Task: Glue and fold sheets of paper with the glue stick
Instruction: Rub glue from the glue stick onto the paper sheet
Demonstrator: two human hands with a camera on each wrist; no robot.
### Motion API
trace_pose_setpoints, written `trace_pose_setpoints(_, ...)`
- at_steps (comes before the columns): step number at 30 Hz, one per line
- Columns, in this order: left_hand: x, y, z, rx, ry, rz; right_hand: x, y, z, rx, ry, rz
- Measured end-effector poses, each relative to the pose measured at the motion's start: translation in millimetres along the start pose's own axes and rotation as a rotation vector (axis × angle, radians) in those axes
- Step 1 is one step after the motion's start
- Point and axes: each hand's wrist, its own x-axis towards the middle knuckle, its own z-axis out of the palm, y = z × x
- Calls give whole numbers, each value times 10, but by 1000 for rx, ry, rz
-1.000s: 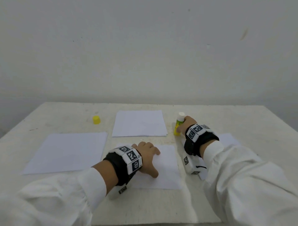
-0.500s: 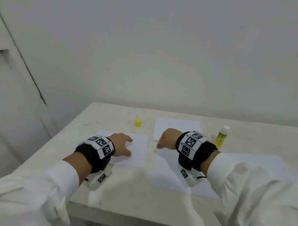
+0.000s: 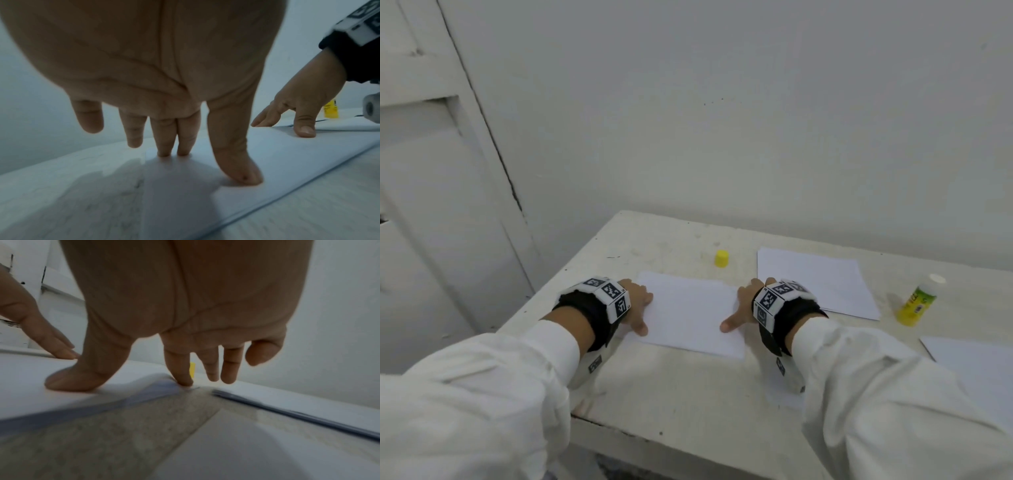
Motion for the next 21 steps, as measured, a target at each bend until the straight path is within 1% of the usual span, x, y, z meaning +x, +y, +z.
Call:
trace_pose_setpoints(3, 25, -6, 16, -18, 0, -13, -41, -81, -17, -1, 46, -13)
trace_pose_setpoints(5, 37, -9, 22, -32, 10, -16, -94, -144, -55, 81, 110, -49)
trace_pose_setpoints(6, 48, -14, 26, -41, 22, -17, -127, -160, -71, 164, 124, -72)
trace_pose_setpoints(7, 57, -17, 33, -54, 27, -22, -163, -162, -87, 295, 108, -81)
trace_pose_setpoints(10, 133, -76, 89, -148, 42, -40, -283, -132, -96, 715, 1, -61)
trace_pose_setpoints(12, 175, -135, 146, -274, 84, -82, -357, -115, -49, 825, 0, -44)
trace_pose_setpoints(13, 186, -163, 171, -339, 116, -110, -407, -124, -18, 860, 17, -52)
trace_pose_setpoints(15, 192, -208, 221, -464, 175, -164, -486, -151, 60, 937, 50, -115)
trace_pose_setpoints(16, 197, -234, 249, -516, 172, -197, -506, -154, 106, 960, 59, -155)
trace_pose_setpoints(18, 184, -294, 290, -605, 144, -226, -583, -165, 176, 919, 84, -216)
trace_pose_setpoints(20, 163, -379, 293, -691, 127, -196, -635, -150, 207, 903, 85, -247)
trace_pose_setpoints(21, 122, -425, 267, -737, 129, -156, -663, -140, 207, 899, 70, -253)
